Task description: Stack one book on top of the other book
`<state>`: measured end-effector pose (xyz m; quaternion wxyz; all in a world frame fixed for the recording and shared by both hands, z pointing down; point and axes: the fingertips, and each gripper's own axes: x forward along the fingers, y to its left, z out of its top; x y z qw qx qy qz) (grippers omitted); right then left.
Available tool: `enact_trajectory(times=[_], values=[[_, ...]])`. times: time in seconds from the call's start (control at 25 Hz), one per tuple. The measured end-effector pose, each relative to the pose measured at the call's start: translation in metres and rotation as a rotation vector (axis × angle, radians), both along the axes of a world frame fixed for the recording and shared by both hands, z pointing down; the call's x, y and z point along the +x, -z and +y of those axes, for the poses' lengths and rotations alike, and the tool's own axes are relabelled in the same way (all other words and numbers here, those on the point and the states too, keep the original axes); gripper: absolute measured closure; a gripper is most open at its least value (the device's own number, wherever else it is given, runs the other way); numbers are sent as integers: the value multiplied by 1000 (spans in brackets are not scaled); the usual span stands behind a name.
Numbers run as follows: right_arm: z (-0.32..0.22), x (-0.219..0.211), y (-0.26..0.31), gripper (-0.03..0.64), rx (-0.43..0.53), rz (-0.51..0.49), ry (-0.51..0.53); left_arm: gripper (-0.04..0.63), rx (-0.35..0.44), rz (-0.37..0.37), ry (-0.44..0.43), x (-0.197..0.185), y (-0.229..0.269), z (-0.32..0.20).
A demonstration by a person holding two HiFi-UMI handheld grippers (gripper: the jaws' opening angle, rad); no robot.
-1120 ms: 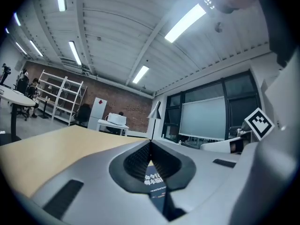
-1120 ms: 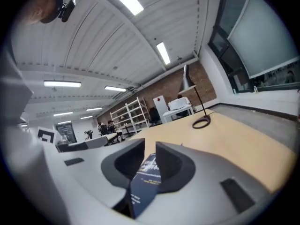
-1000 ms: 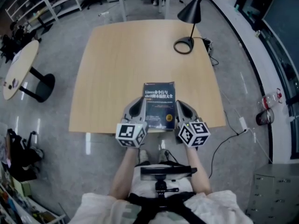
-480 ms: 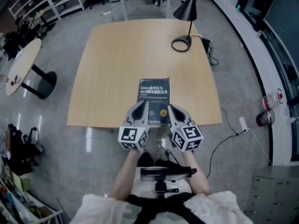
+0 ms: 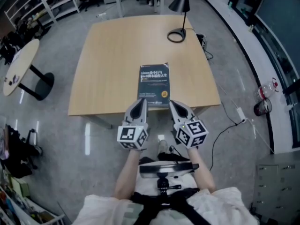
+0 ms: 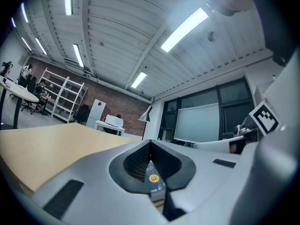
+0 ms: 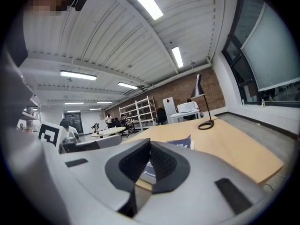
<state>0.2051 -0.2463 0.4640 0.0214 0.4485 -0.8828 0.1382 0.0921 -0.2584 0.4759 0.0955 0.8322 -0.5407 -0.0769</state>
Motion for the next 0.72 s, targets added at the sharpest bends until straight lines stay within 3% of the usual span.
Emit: enact_trajectory(times=[0.36, 0.72], values=[[182, -59, 2, 618, 13, -67, -51, 584, 68, -28, -26, -69, 13, 186], [330, -90, 23, 618, 6, -78, -59, 584, 27, -11, -13, -105, 13, 338]])
